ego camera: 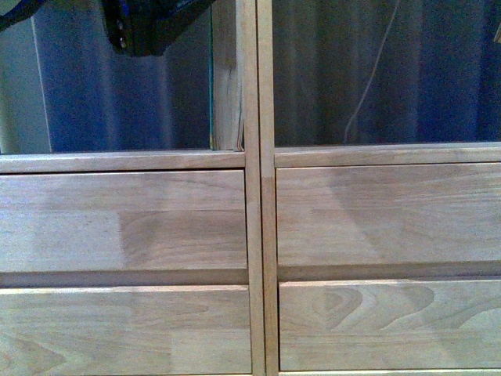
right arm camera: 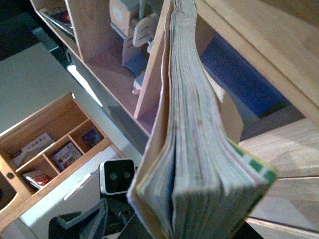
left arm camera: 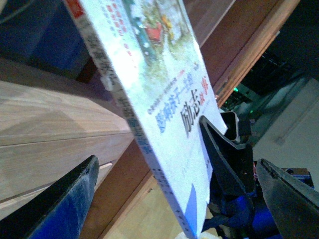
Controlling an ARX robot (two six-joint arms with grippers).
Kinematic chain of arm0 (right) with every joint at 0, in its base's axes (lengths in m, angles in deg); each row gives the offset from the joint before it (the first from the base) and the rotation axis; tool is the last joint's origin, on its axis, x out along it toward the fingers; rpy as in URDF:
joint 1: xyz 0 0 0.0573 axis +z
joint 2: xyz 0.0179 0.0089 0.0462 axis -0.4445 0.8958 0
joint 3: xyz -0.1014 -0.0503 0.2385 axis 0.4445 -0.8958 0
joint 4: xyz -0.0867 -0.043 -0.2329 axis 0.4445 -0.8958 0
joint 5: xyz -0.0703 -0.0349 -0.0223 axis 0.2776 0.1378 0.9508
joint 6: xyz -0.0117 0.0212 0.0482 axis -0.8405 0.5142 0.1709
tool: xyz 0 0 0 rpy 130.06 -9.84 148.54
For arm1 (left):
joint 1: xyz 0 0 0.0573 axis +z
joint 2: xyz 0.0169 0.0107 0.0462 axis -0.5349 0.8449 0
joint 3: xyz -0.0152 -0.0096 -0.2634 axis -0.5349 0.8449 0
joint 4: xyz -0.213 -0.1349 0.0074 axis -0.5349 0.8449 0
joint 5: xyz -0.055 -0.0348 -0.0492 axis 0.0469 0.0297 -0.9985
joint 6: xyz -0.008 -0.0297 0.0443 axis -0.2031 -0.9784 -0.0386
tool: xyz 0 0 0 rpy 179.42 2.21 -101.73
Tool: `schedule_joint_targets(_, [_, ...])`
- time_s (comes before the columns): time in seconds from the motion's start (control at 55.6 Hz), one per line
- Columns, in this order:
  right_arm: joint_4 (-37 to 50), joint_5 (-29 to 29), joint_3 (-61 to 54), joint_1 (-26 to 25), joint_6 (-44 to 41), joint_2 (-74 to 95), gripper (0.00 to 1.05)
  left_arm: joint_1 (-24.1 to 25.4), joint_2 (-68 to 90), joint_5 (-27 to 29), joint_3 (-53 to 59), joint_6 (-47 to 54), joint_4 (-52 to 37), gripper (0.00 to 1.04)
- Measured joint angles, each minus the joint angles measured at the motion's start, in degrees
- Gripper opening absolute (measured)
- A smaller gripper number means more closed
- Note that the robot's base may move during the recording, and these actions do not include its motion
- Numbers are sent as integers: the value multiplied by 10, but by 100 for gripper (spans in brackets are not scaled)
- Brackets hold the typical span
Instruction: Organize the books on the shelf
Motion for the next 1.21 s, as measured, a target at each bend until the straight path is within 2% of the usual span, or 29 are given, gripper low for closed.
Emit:
schedule_joint_targets(0.162, [1,-17,-10,21,-1,-20,7,-5,5,35,-18,22,21,71])
schedule_joint_targets(0.468, [10,-21,-24,35,2,-25,7,-9,2,19,-8,21,-25,26])
schedule_joint_targets(0.594, [7,-14,-27,42,1,-25,7,-9,-12,11,8,3,-44,11])
schedule_joint_targets(0.648, [4,-14,-28,43,-1,-25,17,-8,-19,8,16,0,-54,7])
schedule_joint_targets(0.9, [-15,-16,-34,29,-6,-25,52,15,-33,-15,48,0,-78,7])
schedule_joint_targets(0.918, [-15,-20,-40,19,-6,-26,57,23,-34,-16,51,1,-78,7])
schedule_joint_targets(0.99, [-16,-28,-54,-3,-6,-28,67,40,-37,-15,54,9,-78,7])
schedule_joint_targets(1.008, [-17,-37,-64,-22,-5,-32,73,53,-38,-13,54,21,-76,7])
schedule_joint_targets(1.17, [-9,-86,-108,-113,7,-67,98,106,-38,33,46,109,-32,7])
schedule_joint_targets(1.206, [-7,-97,-115,-132,11,-76,99,117,-32,46,40,137,-24,7])
